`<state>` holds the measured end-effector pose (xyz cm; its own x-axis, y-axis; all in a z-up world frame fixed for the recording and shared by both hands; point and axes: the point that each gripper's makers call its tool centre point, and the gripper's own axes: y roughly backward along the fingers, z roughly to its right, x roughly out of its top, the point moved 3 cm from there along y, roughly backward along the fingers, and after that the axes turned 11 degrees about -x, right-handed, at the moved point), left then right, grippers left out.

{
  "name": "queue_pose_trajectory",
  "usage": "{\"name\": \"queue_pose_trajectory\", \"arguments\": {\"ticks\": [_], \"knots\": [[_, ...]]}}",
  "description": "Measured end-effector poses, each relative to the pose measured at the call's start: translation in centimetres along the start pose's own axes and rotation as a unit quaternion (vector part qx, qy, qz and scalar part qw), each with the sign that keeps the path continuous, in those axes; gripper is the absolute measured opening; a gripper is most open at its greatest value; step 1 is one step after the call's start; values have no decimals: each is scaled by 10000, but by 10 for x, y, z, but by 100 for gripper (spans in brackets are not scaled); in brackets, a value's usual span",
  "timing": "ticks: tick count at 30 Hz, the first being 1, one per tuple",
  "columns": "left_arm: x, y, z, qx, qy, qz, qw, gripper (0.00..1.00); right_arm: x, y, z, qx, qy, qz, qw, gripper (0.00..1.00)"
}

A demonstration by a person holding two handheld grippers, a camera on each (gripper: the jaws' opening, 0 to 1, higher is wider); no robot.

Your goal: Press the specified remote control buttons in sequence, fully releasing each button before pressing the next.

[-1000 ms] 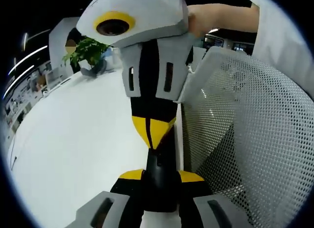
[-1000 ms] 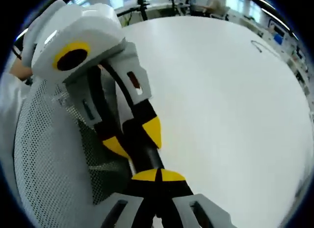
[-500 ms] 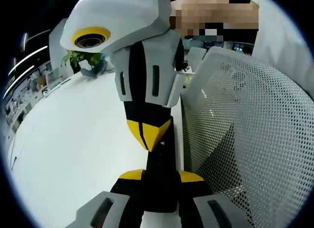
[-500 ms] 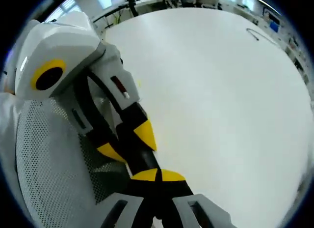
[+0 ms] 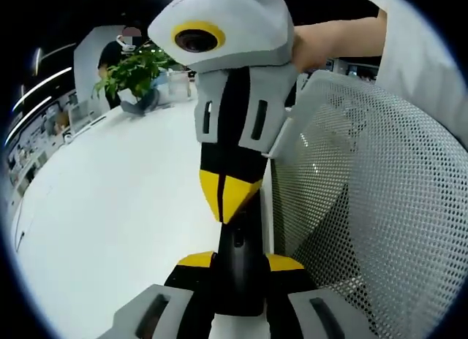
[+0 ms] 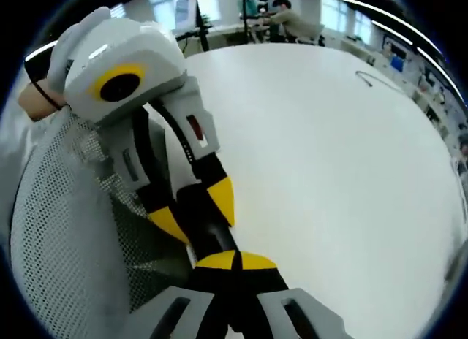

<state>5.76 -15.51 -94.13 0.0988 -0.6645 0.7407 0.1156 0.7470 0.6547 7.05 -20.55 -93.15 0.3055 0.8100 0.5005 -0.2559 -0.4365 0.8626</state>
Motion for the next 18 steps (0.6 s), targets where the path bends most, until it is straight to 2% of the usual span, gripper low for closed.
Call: {"name": "queue_pose_trajectory", "arguments": {"ticks": [2,4,6,13,18], "knots": [[0,0,0,-15,-18,-3,10000,24,0,2,-2,-36,38,38,10000,0],[0,-1,0,-11,-16,-2,10000,24,3,4,-9,144,5,83,9999,0],[0,0,0,-15,-11,-6,10000,24,4,5,-12,151,-14,69,9999,0],[0,-1,0,-21,1,-11,10000,24,4,5,-14,99,512,9,9986,0],[1,-1,2,-54,98,16,9999,25,4,4,-18,165,697,-58,9974,0]]}}
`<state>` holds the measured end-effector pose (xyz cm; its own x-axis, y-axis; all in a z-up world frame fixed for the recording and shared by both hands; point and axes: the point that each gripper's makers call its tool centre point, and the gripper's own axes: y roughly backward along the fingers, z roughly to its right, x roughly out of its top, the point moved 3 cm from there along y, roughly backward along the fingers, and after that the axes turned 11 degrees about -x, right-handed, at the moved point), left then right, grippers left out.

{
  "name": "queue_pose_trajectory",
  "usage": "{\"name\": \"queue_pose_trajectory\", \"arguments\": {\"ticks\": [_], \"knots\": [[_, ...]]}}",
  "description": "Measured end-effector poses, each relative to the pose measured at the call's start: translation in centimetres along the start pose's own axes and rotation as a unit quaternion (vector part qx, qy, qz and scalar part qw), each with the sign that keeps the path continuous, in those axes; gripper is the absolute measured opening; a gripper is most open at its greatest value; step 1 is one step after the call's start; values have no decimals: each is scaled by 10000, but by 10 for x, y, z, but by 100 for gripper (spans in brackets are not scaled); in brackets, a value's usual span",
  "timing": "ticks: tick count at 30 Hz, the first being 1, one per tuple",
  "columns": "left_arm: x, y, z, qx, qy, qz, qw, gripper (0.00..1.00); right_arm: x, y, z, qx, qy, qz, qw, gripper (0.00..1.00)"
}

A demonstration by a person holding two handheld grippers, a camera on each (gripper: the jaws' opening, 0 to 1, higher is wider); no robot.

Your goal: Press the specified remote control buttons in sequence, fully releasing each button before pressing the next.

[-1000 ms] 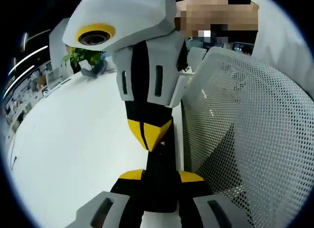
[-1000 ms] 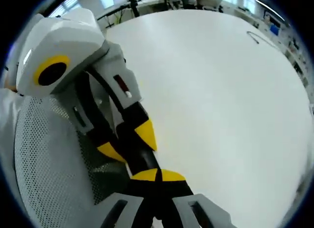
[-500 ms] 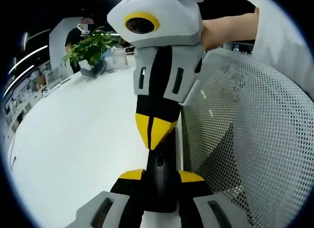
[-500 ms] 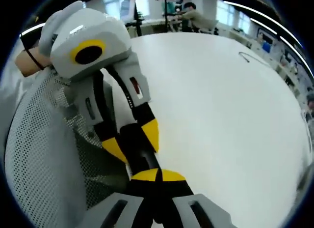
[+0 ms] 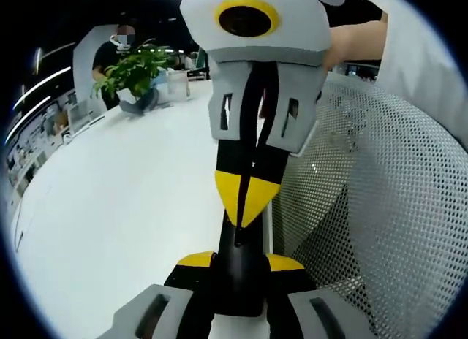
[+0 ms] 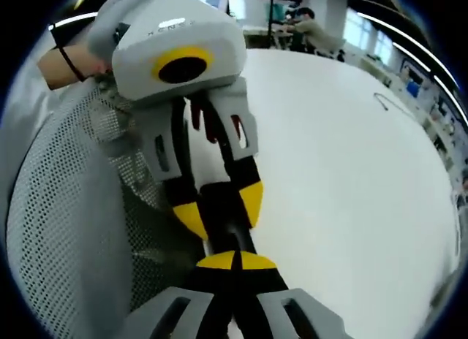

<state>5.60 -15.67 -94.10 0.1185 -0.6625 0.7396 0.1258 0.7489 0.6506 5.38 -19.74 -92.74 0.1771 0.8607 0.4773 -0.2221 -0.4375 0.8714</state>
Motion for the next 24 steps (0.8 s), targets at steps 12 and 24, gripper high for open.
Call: {"name": "queue_pose_trajectory", "arguments": {"ticks": [12,24], "knots": [[0,1,-1,28,4,-3,10000,24,3,1,1,-58,289,66,9995,0],[-1,0,0,25,-41,-9,10000,24,3,-3,0,-148,491,-12,9987,0]]}}
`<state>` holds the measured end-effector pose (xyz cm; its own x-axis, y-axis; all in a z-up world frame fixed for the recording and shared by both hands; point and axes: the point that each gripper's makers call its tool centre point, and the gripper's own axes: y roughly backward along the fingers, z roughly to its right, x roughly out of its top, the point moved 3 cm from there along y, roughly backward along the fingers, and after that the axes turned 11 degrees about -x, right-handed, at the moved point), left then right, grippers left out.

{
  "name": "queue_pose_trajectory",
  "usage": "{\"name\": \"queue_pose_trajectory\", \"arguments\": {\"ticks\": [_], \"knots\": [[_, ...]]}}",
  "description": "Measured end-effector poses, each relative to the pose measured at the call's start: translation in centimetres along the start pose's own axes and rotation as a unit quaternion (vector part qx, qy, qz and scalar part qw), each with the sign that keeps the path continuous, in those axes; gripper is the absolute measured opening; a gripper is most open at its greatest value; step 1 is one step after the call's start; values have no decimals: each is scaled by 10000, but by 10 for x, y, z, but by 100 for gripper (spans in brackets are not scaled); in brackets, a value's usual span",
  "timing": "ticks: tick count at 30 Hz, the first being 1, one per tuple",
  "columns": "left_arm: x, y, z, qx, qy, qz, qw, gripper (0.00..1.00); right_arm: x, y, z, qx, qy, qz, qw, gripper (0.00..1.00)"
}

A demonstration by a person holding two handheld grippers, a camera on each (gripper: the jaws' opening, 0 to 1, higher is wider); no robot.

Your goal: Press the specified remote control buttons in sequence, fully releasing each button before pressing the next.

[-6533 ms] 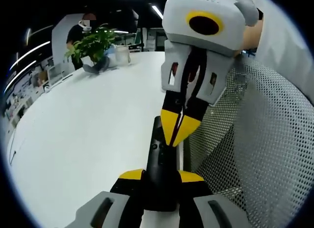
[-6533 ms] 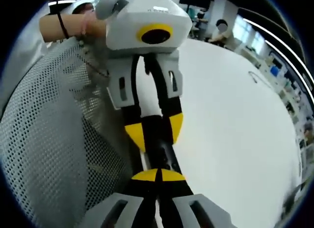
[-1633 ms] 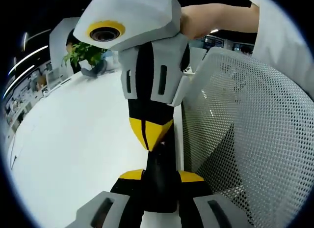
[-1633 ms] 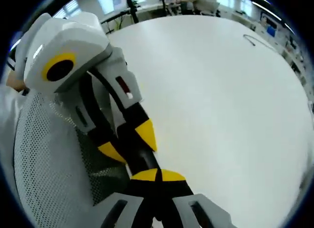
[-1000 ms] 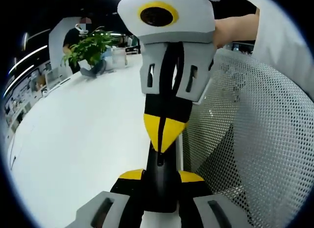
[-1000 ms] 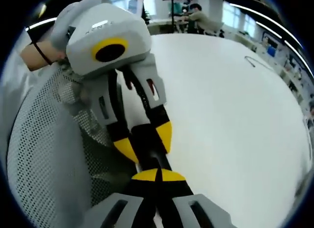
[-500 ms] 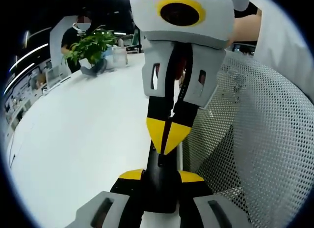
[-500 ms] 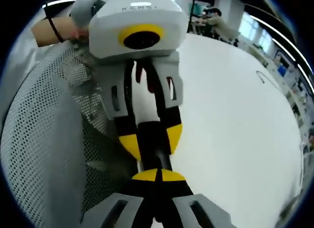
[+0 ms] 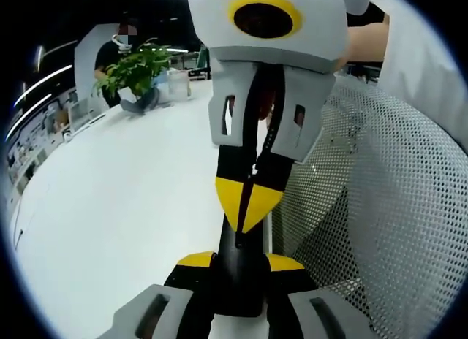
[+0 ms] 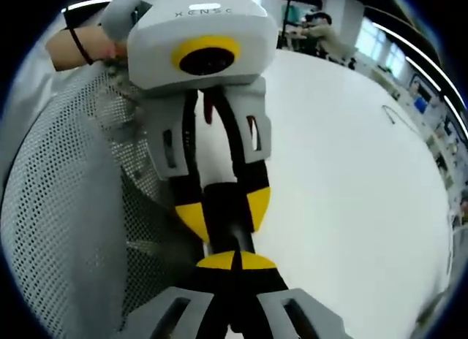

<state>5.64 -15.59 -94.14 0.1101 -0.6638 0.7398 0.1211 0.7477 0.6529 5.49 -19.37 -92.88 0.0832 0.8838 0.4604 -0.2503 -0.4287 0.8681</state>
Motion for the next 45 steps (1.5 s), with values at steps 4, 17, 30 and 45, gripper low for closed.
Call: {"name": "queue_pose_trajectory", "arguments": {"ticks": [4,17,30,45], "knots": [[0,0,0,-3,-9,-6,10000,24,0,0,0,-22,144,-7,9999,0],[1,-1,0,39,-88,-98,9999,24,1,-1,-2,-285,840,-16,9961,0],[1,0,0,30,-91,-55,9999,24,0,1,1,-433,-288,257,9983,0],[0,0,0,22,-88,-53,9999,24,4,-1,-3,-240,-65,203,9995,0]]}}
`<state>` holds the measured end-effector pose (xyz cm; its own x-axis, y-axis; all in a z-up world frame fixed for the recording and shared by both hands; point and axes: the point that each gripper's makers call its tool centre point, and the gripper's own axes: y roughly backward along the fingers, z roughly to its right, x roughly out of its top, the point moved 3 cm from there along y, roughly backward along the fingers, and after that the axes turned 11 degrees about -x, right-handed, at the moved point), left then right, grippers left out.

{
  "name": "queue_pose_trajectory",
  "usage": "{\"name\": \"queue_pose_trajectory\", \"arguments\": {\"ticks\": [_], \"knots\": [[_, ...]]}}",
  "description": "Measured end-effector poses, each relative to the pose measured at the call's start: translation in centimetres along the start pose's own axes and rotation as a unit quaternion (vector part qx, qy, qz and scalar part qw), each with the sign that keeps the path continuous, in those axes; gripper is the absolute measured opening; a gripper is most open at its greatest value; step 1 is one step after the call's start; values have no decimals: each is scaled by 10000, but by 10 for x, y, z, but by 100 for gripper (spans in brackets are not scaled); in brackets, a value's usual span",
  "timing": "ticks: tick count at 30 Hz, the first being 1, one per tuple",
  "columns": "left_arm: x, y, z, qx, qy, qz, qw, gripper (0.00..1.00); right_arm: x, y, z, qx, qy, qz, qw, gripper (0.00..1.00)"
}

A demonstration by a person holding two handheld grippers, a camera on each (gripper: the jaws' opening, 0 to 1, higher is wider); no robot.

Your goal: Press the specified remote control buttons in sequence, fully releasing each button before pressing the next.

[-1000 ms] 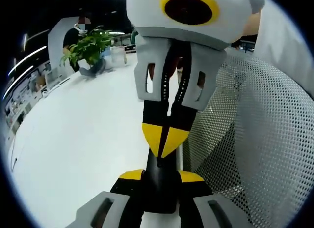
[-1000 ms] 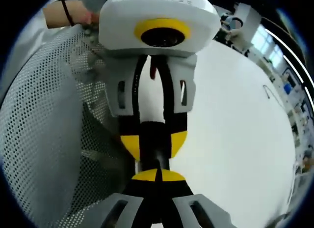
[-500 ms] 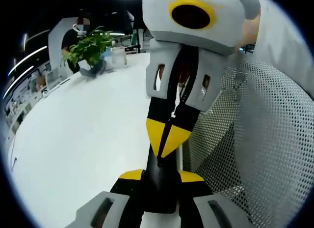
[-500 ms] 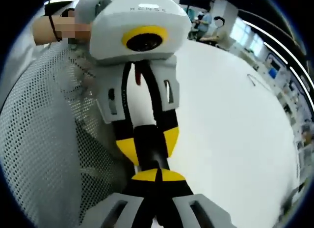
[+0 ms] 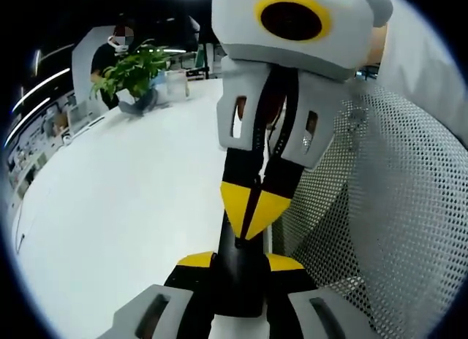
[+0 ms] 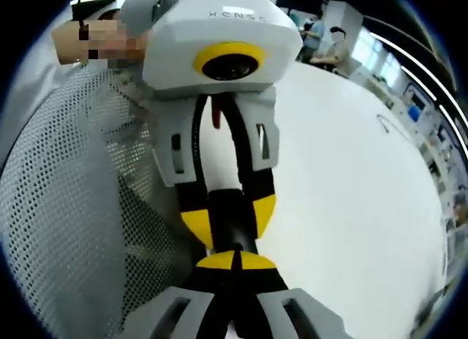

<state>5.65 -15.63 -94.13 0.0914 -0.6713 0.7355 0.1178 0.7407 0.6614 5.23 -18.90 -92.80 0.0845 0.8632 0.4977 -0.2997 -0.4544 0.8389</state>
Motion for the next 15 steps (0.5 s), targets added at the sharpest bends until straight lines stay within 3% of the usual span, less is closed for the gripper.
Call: {"name": "queue_pose_trajectory", "arguments": {"ticks": [15], "knots": [[0,0,0,9,8,-6,10000,24,1,-2,2,168,-274,-261,9991,0]]}}
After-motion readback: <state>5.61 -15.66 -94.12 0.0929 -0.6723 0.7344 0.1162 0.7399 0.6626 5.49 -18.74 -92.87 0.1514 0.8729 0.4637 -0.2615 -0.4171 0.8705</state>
